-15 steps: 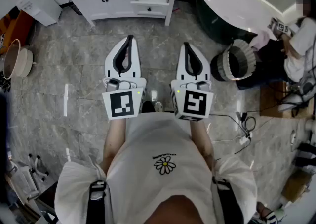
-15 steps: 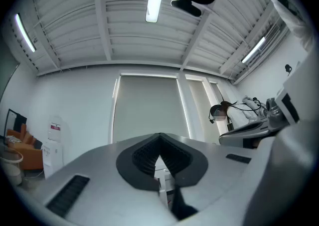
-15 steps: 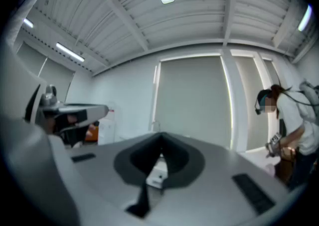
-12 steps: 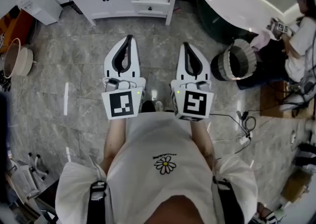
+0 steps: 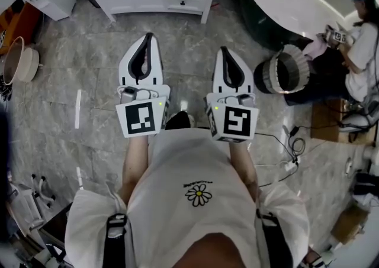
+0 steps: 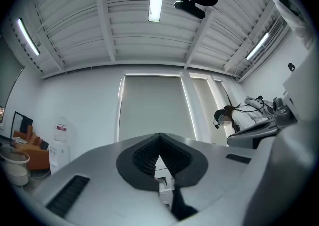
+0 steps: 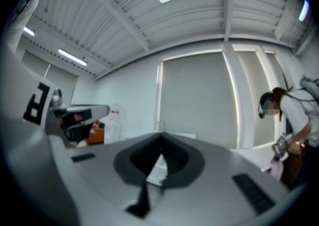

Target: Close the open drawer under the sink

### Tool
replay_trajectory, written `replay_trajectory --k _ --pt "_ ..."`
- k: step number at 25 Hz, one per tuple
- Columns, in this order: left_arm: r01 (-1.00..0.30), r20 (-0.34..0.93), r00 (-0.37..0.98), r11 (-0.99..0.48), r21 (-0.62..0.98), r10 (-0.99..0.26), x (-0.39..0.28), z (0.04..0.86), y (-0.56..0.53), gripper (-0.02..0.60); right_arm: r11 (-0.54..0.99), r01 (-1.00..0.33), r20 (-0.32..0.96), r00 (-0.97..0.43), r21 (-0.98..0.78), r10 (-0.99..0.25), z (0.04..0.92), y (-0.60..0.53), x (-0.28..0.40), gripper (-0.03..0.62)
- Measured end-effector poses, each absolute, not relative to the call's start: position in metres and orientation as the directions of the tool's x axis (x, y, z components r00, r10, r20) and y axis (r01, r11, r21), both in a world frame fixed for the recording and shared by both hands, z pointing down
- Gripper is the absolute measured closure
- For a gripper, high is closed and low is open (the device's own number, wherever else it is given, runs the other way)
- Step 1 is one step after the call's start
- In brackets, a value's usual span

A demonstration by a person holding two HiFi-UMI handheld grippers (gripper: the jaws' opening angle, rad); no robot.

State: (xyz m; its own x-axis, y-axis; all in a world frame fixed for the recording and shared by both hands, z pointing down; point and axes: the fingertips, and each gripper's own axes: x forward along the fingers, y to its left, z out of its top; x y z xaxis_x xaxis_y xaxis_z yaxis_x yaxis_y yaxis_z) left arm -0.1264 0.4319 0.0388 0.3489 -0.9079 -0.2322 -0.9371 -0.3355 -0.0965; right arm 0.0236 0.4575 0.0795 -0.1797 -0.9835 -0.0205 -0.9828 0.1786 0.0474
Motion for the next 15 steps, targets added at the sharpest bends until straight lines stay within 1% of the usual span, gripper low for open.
replay_trajectory --k 8,15 --pt "-0.954 -0.22 0.298 -0.284 -0.094 -0.929 -0.143 0.045 0.428 0.561 0.216 -0.976 0.017 -0.215 0.038 -0.976 0.095 0.457 0.023 0.565" --pt "-0.955 -0.25 0.295 -0.28 -0.095 -0.922 -0.139 0.038 0.418 0.561 0.208 -0.977 -0.01 -0.208 0.039 -0.978 0.091 0.455 0.03 0.565"
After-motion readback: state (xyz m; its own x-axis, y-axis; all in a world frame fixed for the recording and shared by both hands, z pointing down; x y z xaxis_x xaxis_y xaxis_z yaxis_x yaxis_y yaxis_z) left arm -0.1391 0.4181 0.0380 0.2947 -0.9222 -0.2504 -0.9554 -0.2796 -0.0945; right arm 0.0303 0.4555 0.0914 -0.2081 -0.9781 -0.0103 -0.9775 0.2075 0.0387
